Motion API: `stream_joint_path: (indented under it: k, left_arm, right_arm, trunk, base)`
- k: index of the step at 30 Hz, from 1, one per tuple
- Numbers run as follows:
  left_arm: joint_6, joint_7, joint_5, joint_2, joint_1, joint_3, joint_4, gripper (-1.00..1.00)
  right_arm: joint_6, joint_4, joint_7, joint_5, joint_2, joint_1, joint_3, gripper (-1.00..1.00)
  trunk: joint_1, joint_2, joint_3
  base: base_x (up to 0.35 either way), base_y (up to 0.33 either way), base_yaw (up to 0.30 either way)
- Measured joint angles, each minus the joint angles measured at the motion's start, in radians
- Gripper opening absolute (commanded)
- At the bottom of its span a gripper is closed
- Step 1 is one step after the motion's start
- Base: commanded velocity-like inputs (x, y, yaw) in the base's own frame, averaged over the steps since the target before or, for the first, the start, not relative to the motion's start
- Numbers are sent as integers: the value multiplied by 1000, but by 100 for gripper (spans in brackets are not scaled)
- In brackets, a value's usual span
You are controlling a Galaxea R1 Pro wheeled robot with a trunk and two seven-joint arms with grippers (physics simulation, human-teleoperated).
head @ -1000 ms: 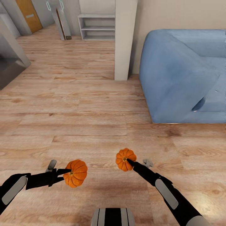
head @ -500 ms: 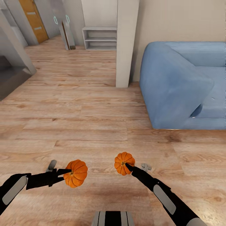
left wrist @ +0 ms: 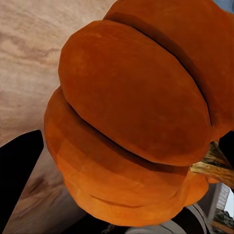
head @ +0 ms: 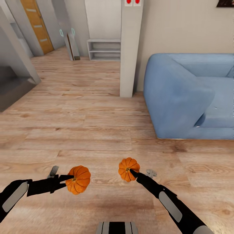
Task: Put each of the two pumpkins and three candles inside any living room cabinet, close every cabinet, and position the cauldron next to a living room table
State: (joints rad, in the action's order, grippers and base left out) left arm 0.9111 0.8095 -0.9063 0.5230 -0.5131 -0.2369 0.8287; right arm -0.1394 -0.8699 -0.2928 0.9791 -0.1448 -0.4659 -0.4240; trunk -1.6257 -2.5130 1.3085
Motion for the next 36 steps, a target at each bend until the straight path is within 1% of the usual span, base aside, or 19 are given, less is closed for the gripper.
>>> stream_joint_path:
  k: [6, 10, 12, 17, 24, 30, 31, 32, 33, 34, 35, 36]
  left_arm:
    - [0, 0, -1, 0, 0, 0, 0, -100]
    - [1, 1, 0, 3, 0, 3, 0, -100]
    - [1, 2, -1, 3, 0, 4, 0, -100]
    - [-1, 2, 0, 3, 0, 6, -1, -100]
    - [-3, 3, 3, 4, 1, 8, -6, -100]
    - [-11, -1, 5, 5, 0, 11, -10, -100]
    - [-12, -3, 5, 6, 0, 15, -10, -100]
    - [-16, -7, 8, 7, 0, 30, -11, -100]
    - [-19, -19, 8, 14, 0, 55, -11, -100]
    - [-19, -34, 5, 23, 0, 72, -11, -100]
    - [-20, -56, 10, 32, 0, 84, -11, -100]
    - [-22, -92, 15, 41, 0, 96, -12, -100]
  right_arm:
    - [1, 1, 1, 0, 0, 0, 0, -100]
    - [1, 4, 1, -2, 0, 0, 0, -100]
    - [2, 28, 2, -5, 1, 0, 0, -100]
    - [1, 57, 1, -5, 3, 0, 1, -100]
    - [2, 60, 1, -6, 2, 0, 0, -100]
    - [2, 63, 1, -6, 2, 0, 1, -100]
    - [2, 63, 1, -6, 2, 0, 1, -100]
    - [2, 63, 1, -5, 2, 0, 1, -100]
    - [1, 63, 1, -5, 2, 0, 1, -100]
    - [1, 63, 1, -5, 2, 0, 1, -100]
    - [1, 63, 1, -5, 2, 0, 1, -100]
    - [1, 63, 1, -5, 2, 0, 1, -100]
  trunk:
    - [3, 1, -23]
    - [3, 1, -23]
    - [3, 1, -23]
    - [2, 1, -23]
    - [2, 1, -23]
    - [3, 1, -23]
    - [3, 1, -23]
    - [3, 1, -23]
    - [3, 1, -23]
    - [3, 1, -23]
    - [3, 1, -23]
    - [3, 1, -23]
  base:
    - [0, 0, 0]
    - [0, 0, 1]
    - [0, 0, 117]
    - [-99, 17, 254]
    - [-196, 86, 287]
    - [-29, 4, 288]
    - [-3, 0, 288]
    - [-1, 0, 288]
    - [-1, 0, 288]
    - [-1, 0, 288]
    - [0, 0, 288]
    - [0, 0, 288]
